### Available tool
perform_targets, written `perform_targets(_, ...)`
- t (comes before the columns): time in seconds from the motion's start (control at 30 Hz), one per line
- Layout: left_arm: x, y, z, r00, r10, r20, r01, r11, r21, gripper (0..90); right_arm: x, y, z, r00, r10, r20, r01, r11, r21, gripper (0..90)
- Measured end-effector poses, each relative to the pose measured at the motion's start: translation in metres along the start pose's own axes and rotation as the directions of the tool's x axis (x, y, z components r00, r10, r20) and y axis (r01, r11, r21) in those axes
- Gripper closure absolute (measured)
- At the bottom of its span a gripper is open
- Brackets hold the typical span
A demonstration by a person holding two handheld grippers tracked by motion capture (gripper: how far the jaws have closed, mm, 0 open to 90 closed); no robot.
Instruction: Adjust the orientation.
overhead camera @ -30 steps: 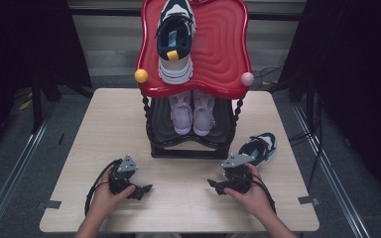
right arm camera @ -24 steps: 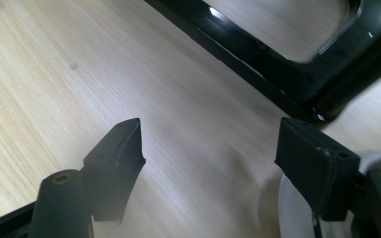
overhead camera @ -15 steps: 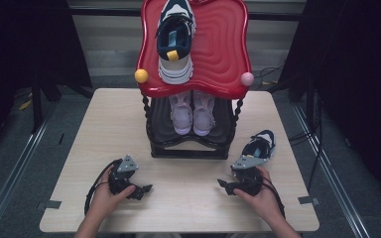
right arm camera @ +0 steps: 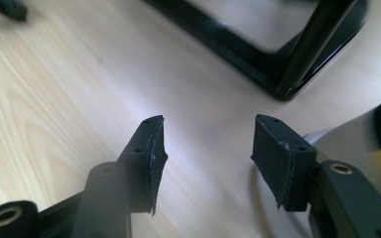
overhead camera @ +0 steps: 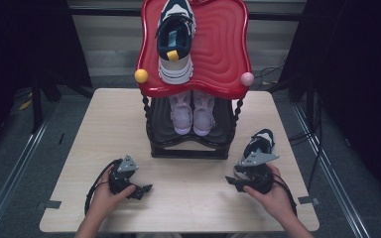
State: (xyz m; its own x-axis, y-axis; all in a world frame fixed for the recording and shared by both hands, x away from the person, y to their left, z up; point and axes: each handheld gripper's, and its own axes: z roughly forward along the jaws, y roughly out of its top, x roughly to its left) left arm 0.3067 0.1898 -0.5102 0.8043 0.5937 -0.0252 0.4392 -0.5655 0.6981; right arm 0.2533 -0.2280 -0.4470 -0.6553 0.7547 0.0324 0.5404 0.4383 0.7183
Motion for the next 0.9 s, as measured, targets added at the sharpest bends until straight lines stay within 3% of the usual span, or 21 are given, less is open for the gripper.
perform_targets(0.2, 0.0, 0.0, 0.0, 1.0, 0.004, -0.005, -0.004, 1.0, 0.002, 0.0, -0.014, 0.029, -0.021, 0.9989, -0.009, 0.046, 0.009, 1.0, -0.007, 49.9)
perform_targets(0.4, 0.0, 0.0, 0.0, 1.0, 0.005, -0.007, -0.005, 1.0, 0.003, 0.0, -0.03, 0.036, -0.02, 0.9949, 0.008, 0.101, -0.005, 0.999, -0.032, 51.6)
perform_targets(0.5, 0.0, 0.0, 0.0, 1.0, 0.004, -0.005, -0.004, 1.0, 0.001, 0.0, -0.036, 0.035, -0.016, 0.9923, 0.021, 0.122, -0.021, 1.0, -0.009, 55.6)
perform_targets(0.6, 0.0, 0.0, 0.0, 1.0, 0.005, -0.007, -0.005, 1.0, 0.004, 0.0, -0.039, 0.033, -0.011, 0.9903, -0.02, 0.138, 0.017, 1.0, 0.02, 62.4)
perform_targets(0.73, 0.0, 0.0, 0.0, 1.0, 0.004, -0.006, -0.004, 1.0, 0.003, 0.0, -0.04, 0.031, -0.014, 0.9926, -0.021, 0.119, 0.018, 1.0, 0.025, 71.3)
perform_targets(0.9, 0.0, 0.0, 0.0, 1.0, 0.005, -0.005, -0.004, 1.0, 0.002, 0.0, -0.043, 0.026, -0.022, 0.9949, -0.036, 0.094, 0.031, 0.998, 0.056, 75.6)
